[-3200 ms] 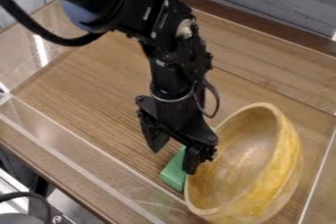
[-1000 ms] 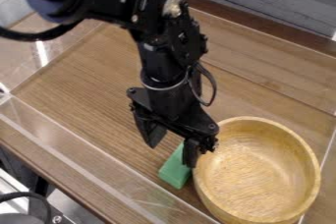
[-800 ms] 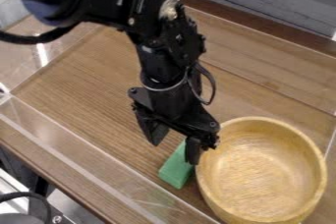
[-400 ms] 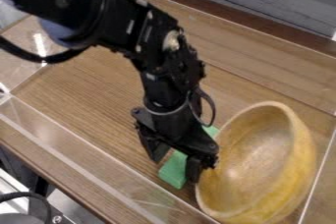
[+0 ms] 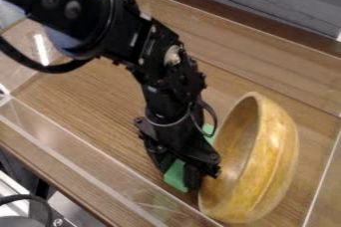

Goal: Put the green block in the brown bowl

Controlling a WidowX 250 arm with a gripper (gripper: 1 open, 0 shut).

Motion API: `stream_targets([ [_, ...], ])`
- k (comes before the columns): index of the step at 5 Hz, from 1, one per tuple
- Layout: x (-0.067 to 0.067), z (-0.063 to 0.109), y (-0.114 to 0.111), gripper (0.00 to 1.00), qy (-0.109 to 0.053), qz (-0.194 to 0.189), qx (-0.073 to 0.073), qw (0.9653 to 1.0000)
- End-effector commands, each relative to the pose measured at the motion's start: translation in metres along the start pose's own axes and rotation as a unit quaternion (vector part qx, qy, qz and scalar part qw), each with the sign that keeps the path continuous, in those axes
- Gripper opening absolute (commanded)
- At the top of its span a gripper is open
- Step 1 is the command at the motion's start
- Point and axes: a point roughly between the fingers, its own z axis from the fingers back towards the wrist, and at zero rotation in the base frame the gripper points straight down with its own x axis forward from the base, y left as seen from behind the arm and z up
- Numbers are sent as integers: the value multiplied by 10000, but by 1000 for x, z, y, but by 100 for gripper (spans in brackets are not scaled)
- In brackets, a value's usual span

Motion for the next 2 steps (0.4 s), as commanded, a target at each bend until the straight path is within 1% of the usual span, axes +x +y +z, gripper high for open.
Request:
stream_targets([
  [1,4,10,1,0,-114,57,-19,9999],
  [2,3,14,2,0,-71,100,-29,9999],
])
